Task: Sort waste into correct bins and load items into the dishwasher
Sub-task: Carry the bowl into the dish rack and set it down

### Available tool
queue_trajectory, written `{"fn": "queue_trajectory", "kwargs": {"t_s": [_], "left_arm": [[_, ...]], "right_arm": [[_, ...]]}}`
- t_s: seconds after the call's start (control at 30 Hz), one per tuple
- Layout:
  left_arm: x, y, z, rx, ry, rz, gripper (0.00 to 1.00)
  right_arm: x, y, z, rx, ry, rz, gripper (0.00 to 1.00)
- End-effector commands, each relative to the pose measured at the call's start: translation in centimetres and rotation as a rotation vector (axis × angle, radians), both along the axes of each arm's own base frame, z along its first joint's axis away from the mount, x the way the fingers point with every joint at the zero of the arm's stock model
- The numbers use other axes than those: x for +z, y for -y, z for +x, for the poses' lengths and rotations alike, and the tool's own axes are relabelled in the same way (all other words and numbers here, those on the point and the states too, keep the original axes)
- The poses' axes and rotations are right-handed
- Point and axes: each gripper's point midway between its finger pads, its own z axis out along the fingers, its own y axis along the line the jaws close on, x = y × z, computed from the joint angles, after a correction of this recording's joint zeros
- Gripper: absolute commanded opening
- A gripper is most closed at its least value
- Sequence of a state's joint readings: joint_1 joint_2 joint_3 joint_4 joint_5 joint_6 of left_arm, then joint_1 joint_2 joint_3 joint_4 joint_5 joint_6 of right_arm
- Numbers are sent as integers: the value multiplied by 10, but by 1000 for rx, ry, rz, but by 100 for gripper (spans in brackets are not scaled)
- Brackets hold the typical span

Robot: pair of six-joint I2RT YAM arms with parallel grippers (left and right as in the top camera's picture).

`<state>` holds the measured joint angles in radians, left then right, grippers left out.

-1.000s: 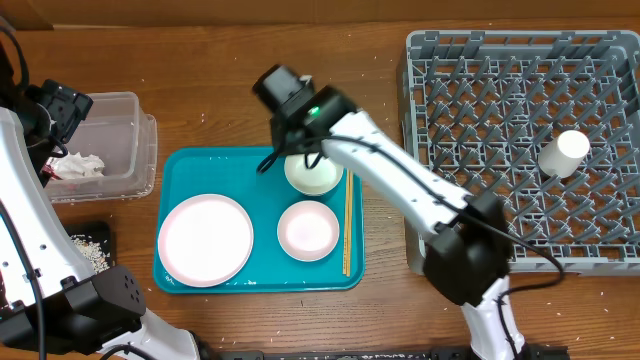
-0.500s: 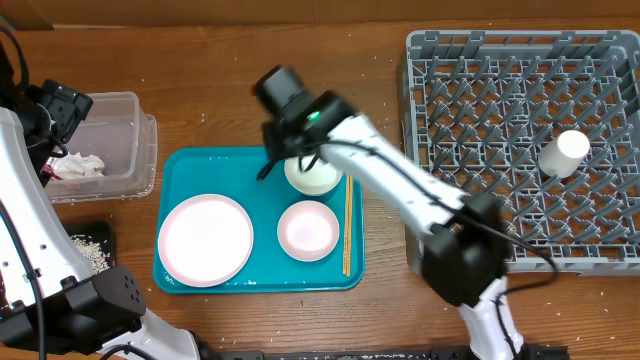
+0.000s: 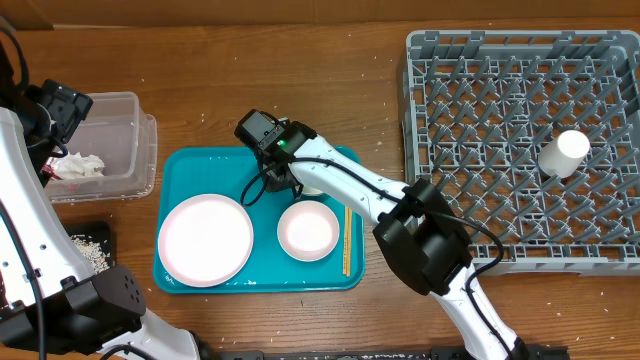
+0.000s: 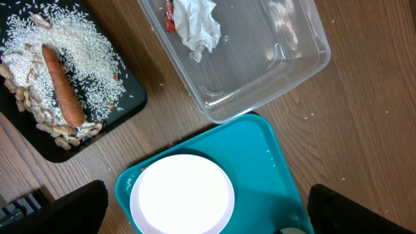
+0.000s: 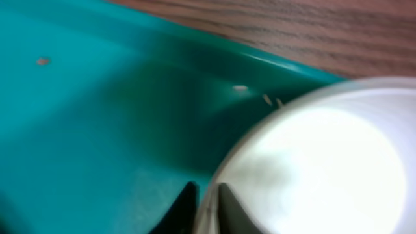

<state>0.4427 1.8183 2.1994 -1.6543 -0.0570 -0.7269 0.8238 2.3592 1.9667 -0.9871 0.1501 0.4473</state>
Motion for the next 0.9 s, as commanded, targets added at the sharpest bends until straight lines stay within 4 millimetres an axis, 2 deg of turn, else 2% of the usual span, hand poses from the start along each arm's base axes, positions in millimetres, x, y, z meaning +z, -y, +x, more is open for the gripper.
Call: {"fn": "queue_trajectory", "kwargs": {"t_s": [0.0,0.1,0.17,0.3,0.37,0.47,0.57,0.67,0.73,0.8,0.87], "left_arm": [[-1,-1,0,6,-8,8,100],[-1,-1,0,6,-8,8,100],[-1,-1,0,6,-8,8,100],[-1,-1,0,6,-8,8,100],[-1,-1,0,6,-8,8,100],[-1,-1,0,6,-8,8,100],[-1,-1,0,6,-8,8,100],[-1,-1,0,6,-8,8,100],[-1,-1,0,6,-8,8,100],[-1,-1,0,6,-8,8,100],[-1,-1,0,6,-8,8,99]], "right_arm": [[10,-1,5,-7,24,2,4],[31,-4,8,-8,34,13,4],[57,-4,13,-34,48,36,4],[126,11,27,-94,107,98,4],[160,32,35,-160,138,125,4],[203,77,46,-273,169,165,4],[228,136,53,-411,164,178,4],[236,191,53,-513,97,200,4],[235,229,52,-575,30,218,4],[233,257,51,-622,-24,248,4],[234,276,51,-635,-71,312,4]]}}
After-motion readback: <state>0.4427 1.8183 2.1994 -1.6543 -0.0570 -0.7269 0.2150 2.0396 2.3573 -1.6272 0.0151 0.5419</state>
